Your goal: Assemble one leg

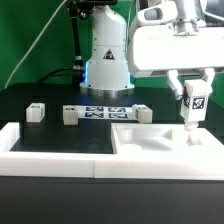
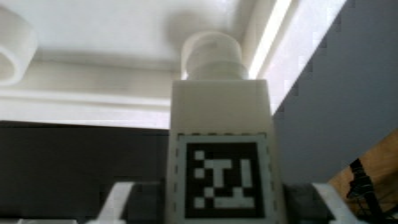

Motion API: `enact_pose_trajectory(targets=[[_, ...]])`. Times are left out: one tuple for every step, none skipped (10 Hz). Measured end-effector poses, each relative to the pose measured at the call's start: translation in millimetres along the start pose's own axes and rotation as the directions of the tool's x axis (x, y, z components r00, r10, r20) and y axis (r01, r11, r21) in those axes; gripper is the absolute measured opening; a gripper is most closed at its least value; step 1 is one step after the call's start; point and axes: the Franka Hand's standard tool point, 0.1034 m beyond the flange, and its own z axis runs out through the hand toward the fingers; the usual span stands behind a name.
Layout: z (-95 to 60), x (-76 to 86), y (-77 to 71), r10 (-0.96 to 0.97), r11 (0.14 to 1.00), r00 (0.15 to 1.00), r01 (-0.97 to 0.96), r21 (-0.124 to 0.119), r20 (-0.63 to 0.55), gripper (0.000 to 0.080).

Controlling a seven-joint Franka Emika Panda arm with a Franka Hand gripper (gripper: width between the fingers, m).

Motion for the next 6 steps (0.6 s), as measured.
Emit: enact_pose_trajectory(targets=[[2.0, 2.8, 0.9, -0.001, 1.000, 1.000, 0.001, 0.001, 0.005, 0.0291], [4.0, 9.5, 3.2, 0.002, 1.000, 1.000, -0.002, 0.001, 0.003, 0.0291], [5.9, 14.3, 4.0, 0.004, 1.000, 1.000, -0.004, 0.001, -0.004, 0.0291], [9.3, 15.2, 3.7, 0.005, 1.000, 1.000, -0.005, 0.002, -0.004, 0.0291], [14.7, 15.3, 2.7, 0.007, 1.000, 1.000, -0.007, 0.005, -0.002, 0.0291], [19.1, 14.9, 2.7, 0.009, 1.000, 1.000, -0.009, 0.006, 0.000, 0.0291]])
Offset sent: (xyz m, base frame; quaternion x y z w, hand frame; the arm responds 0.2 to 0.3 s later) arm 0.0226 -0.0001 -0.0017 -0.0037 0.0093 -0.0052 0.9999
